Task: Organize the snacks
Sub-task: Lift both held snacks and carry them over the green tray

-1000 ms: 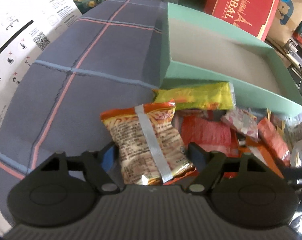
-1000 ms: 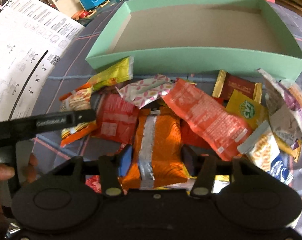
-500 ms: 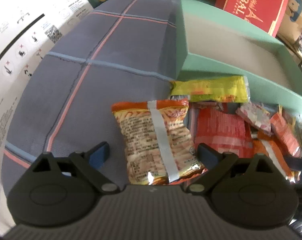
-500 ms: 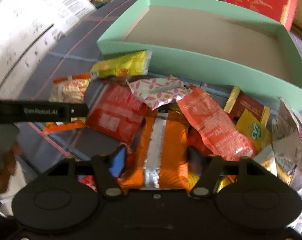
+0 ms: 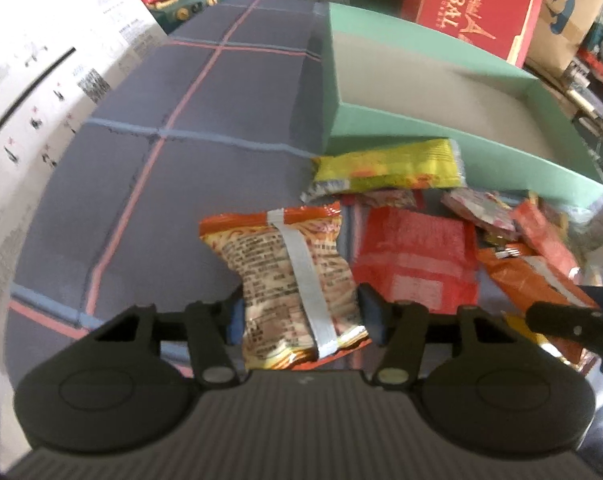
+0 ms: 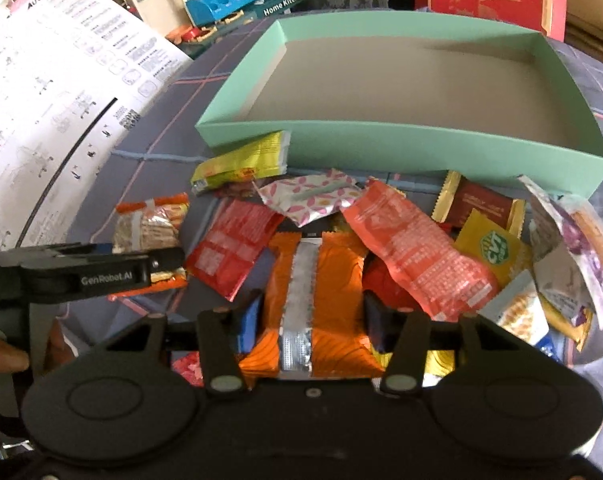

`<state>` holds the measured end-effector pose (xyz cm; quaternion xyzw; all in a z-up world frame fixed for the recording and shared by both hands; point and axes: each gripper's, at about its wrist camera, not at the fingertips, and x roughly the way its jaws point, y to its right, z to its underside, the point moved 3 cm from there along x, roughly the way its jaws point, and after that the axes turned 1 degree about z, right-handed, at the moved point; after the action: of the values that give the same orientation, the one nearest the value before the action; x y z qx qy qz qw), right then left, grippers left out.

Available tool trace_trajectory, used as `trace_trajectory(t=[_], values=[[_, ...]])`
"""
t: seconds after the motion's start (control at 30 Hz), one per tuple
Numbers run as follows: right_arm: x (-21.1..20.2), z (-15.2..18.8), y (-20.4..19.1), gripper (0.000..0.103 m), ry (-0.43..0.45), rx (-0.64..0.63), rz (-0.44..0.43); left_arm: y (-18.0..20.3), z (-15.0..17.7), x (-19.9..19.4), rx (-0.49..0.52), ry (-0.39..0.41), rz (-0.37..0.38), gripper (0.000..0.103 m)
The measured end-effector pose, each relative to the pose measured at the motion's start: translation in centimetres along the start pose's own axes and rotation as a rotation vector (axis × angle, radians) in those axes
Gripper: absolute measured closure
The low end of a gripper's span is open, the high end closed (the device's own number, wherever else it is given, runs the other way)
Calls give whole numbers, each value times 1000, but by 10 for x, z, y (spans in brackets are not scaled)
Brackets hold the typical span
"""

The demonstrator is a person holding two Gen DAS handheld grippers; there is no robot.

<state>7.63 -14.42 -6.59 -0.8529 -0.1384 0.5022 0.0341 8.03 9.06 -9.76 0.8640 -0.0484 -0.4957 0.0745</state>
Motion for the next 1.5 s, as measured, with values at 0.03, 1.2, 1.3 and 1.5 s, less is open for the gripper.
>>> trace_trajectory(t=[0.03,1.2,1.3,1.5], values=[[-2,1,0,52,4,-1,-3,-1,2,-1,-6,-1,9,48],[-8,4,-24,53,16,-175,92,4,9,-34,47,70,79,62],[-22,-1,-17,53,41,-137,62,6,4,-41,42,84,93,62],[-50,-19,-1,53,113,-79,28,21,-23,-56,90,142,111,62]])
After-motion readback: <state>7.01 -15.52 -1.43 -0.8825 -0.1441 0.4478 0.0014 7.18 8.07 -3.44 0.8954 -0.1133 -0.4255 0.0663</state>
